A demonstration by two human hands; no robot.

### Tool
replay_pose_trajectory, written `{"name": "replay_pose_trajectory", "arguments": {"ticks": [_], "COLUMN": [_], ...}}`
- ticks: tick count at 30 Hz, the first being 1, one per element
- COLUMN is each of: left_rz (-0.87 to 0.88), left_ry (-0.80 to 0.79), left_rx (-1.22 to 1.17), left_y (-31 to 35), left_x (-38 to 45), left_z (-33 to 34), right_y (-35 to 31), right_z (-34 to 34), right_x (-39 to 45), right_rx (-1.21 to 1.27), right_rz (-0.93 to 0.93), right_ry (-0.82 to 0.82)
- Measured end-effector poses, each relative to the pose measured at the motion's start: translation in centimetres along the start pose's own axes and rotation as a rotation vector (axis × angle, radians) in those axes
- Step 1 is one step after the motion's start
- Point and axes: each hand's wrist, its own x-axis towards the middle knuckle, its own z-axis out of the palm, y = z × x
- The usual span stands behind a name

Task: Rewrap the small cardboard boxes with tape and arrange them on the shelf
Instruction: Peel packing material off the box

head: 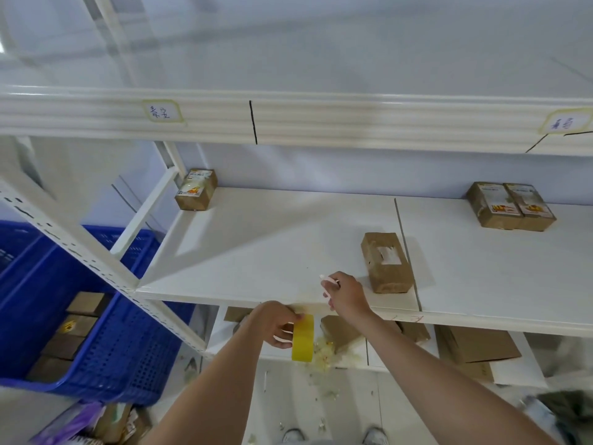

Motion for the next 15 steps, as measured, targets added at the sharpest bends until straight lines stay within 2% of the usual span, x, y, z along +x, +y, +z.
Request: {"name": "replay_pose_trajectory", "arguments": {"ticks": [9, 15], "left_rz": [0.039, 0.027], "left_ry": [0.009, 0.031], "left_rx": [-0.062, -0.092], "left_y": [-1.0, -1.4], "left_x": [0.4, 0.6], "left_z": [0.4, 0.4], "right_y": [0.5, 0.6], "right_z": [0.6, 0.8], "right_x": [-0.3, -0.8], "right_rx": [-0.122, -0.103], "right_rz": [-0.041, -0.046], "right_ry": [-0.001, 0.001]}}
